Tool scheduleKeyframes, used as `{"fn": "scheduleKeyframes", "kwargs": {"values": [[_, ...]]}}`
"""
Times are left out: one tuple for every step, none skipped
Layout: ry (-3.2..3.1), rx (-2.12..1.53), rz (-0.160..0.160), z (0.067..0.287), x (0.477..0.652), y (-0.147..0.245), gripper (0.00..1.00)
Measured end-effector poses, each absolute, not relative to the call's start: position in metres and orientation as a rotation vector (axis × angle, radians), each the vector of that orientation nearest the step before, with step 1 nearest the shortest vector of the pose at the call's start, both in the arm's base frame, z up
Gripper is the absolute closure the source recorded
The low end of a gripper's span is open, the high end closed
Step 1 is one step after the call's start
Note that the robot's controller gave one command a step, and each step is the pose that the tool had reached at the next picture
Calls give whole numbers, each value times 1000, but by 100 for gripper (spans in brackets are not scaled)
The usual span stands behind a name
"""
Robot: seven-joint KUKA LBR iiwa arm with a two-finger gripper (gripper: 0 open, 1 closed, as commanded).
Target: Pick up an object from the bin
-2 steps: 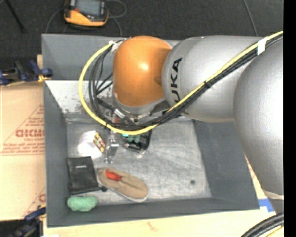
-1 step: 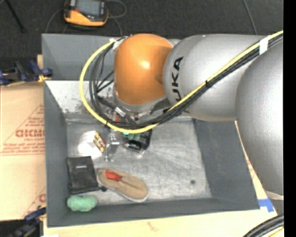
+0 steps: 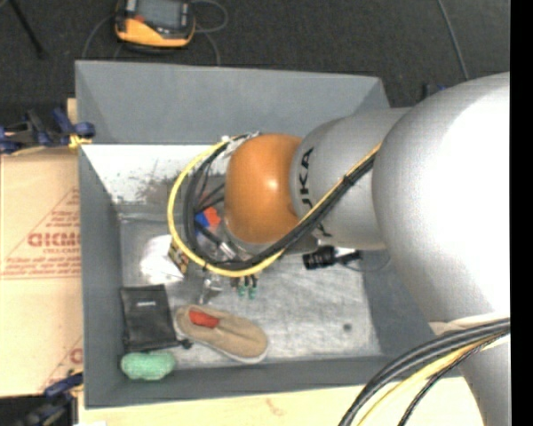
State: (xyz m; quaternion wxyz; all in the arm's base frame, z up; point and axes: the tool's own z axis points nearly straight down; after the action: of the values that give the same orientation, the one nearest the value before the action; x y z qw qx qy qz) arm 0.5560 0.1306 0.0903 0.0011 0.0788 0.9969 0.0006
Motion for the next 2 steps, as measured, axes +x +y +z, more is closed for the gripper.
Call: {"fn": "scheduleKeyframes", "kwargs": {"values": [[3128,250,3,91,557,131,0],[3129,252,3,91,556,131,100]]}}
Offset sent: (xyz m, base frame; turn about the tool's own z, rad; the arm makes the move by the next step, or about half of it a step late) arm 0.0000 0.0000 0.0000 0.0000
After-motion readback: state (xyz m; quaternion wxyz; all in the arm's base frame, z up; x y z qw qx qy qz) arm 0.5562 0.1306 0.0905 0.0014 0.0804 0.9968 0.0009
